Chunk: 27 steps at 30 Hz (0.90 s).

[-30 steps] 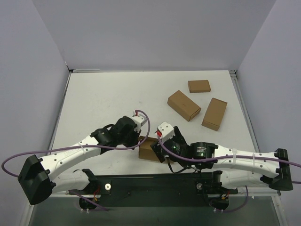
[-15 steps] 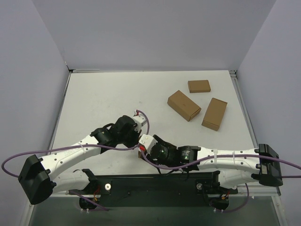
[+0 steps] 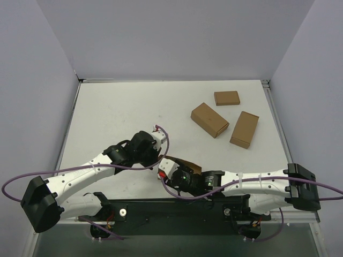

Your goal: Fold the paper box

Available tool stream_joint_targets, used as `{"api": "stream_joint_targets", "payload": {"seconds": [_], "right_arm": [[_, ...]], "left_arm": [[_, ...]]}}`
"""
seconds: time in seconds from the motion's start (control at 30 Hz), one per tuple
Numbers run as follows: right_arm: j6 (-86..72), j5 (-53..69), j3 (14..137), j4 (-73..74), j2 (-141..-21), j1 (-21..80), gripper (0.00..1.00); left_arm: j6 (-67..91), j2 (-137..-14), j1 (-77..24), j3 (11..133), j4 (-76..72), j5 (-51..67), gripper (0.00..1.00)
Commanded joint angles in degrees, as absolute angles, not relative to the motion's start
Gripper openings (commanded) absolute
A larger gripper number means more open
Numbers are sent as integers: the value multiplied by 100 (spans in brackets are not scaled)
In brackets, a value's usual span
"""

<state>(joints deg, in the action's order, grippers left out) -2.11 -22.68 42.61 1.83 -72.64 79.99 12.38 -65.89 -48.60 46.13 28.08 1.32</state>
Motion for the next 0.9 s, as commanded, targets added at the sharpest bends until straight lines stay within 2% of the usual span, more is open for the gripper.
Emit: {"api": "stream_joint_targets", "payload": {"seconds": [0.0, 0.27, 0.6, 0.87], "right_arm": [[-167, -3003, 4122, 79, -7479, 8138, 45], [-132, -4130, 4078, 44, -7866, 8437, 48], [-255, -3938, 4087, 44, -8156, 8490, 42], [-404, -3894, 4087, 44, -8209, 8490, 41]], "left_arm": [[1178, -6434, -4825, 4878, 2487, 299, 0], [1204, -6469, -4825, 4869, 2347, 290, 0], [2002, -6653, -4834, 4843, 1916, 325, 0], [2452, -6925, -4825, 4860, 1793, 404, 0]]}}
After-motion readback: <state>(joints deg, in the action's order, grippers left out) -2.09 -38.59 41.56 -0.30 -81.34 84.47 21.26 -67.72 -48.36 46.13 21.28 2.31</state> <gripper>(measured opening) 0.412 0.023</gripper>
